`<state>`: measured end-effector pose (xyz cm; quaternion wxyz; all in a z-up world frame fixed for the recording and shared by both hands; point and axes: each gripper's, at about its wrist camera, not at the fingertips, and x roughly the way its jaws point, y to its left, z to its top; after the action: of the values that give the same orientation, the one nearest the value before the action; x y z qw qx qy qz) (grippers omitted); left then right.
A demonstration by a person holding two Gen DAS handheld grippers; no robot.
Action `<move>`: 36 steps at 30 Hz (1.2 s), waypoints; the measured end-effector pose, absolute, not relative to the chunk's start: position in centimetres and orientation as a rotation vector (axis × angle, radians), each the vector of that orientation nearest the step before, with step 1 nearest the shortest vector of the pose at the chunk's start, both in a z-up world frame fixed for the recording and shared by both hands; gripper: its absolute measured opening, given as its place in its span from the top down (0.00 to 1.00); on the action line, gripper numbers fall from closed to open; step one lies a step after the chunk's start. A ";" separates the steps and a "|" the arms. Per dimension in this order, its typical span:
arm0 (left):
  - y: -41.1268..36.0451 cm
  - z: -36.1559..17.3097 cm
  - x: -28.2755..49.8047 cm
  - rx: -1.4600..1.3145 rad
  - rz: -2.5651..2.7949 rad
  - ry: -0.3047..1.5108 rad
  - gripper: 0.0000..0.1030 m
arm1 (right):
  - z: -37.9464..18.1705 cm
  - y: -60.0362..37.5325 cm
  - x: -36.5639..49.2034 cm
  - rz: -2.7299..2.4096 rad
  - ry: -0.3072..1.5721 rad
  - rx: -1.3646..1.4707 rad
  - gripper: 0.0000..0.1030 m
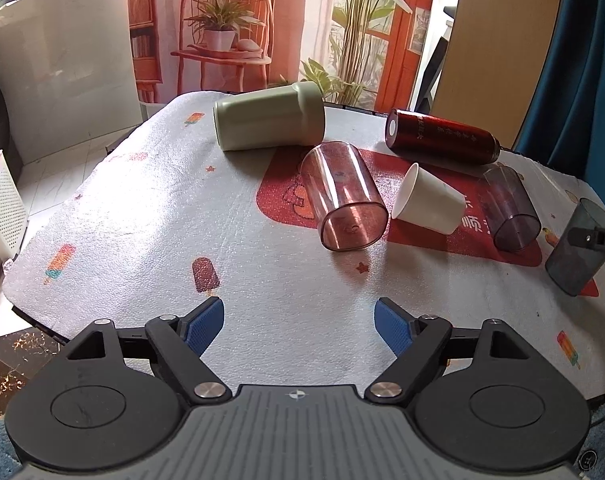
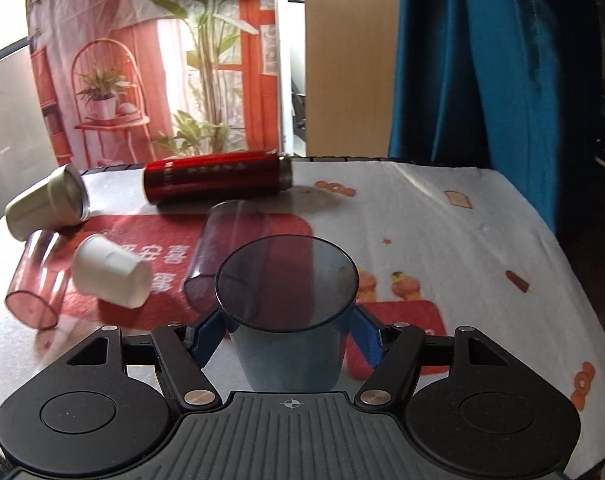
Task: Flip cup upright
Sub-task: 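Lower the upright blue-grey cup onto the cloth and open the right gripper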
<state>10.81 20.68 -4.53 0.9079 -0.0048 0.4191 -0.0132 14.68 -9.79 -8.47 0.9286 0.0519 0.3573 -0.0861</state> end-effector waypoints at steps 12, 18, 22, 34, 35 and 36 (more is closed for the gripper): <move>20.2 -4.4 10.9 0.019 -0.011 0.868 0.18 | -10.4 -13.8 22.6 -0.183 0.749 0.053 0.37; 20.0 -4.3 10.9 0.025 -0.004 0.865 0.18 | -11.0 -13.9 24.7 -0.168 0.756 0.081 0.37; 20.0 -4.4 10.9 0.025 -0.003 0.869 0.18 | -11.3 -14.1 24.7 -0.166 0.741 0.101 0.37; 19.6 -3.2 10.7 0.034 -0.005 0.835 0.12 | -9.7 -13.5 21.2 -0.197 0.740 0.124 0.00; 19.4 -3.1 10.7 0.043 -0.005 0.833 0.11 | -9.4 -13.3 20.8 -0.199 0.738 0.123 0.00; 19.2 -2.9 10.8 0.049 -0.007 0.832 0.08 | -9.1 -13.0 20.3 -0.199 0.740 0.122 0.00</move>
<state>10.80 19.24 -2.90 0.9144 0.0238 0.4041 -0.0034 20.32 -13.01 -9.10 0.9257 0.0595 0.3607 -0.0970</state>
